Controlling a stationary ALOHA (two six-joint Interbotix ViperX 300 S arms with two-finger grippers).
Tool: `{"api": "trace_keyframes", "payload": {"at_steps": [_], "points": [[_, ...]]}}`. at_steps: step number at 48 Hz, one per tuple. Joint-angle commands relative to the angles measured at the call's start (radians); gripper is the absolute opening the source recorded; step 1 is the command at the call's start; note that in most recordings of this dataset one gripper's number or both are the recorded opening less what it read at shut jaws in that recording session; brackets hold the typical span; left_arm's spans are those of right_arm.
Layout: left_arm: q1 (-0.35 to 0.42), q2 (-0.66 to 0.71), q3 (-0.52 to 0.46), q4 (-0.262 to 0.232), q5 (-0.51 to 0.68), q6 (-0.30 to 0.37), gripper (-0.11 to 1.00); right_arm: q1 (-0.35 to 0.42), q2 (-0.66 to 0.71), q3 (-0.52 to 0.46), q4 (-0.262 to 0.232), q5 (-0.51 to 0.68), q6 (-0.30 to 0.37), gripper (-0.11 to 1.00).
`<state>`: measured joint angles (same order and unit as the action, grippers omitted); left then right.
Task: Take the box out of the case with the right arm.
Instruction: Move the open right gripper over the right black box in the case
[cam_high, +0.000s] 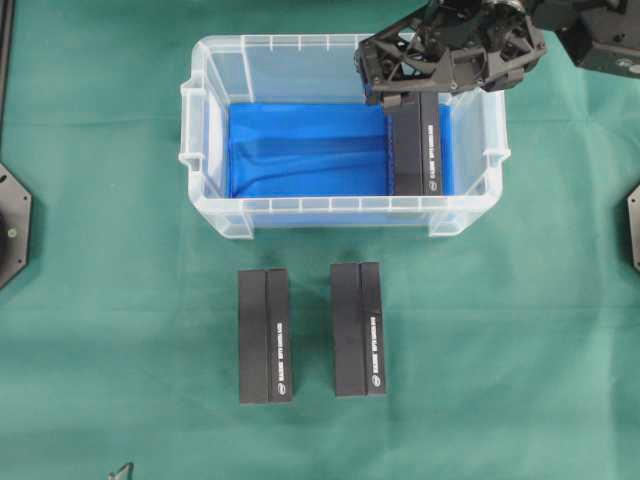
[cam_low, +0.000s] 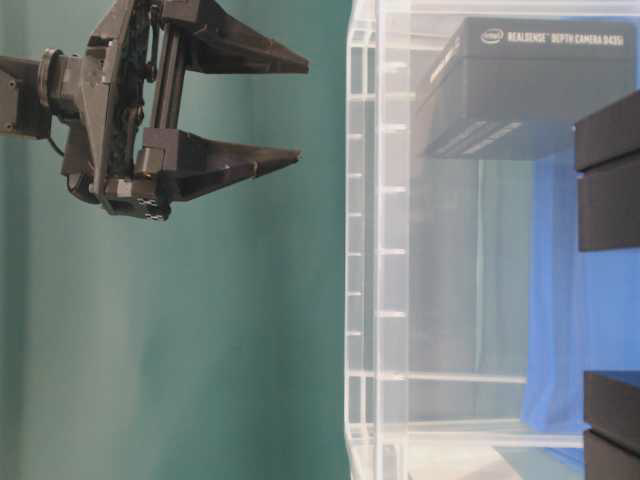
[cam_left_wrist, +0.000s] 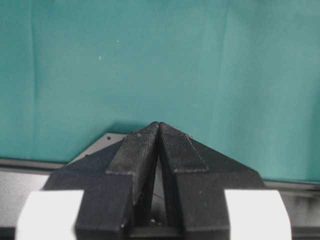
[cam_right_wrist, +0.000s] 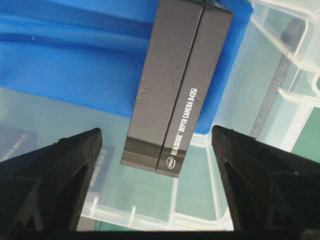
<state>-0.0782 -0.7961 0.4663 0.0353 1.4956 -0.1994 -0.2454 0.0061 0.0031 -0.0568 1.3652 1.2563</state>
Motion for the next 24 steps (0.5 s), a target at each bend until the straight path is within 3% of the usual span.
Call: {"api": "trace_keyframes", "payload": {"at_steps": [1,24], "points": [[0.003,0.003,-0.014,0.003,-0.003,0.0,0.0,0.002,-0.015,-0.02,0.0,0.003,0.002,0.87],[0.003,0.002,-0.014,0.002,-0.003,0.0,0.0,0.002,-0.017,-0.015,0.0,0.003,0.018,0.87]]}}
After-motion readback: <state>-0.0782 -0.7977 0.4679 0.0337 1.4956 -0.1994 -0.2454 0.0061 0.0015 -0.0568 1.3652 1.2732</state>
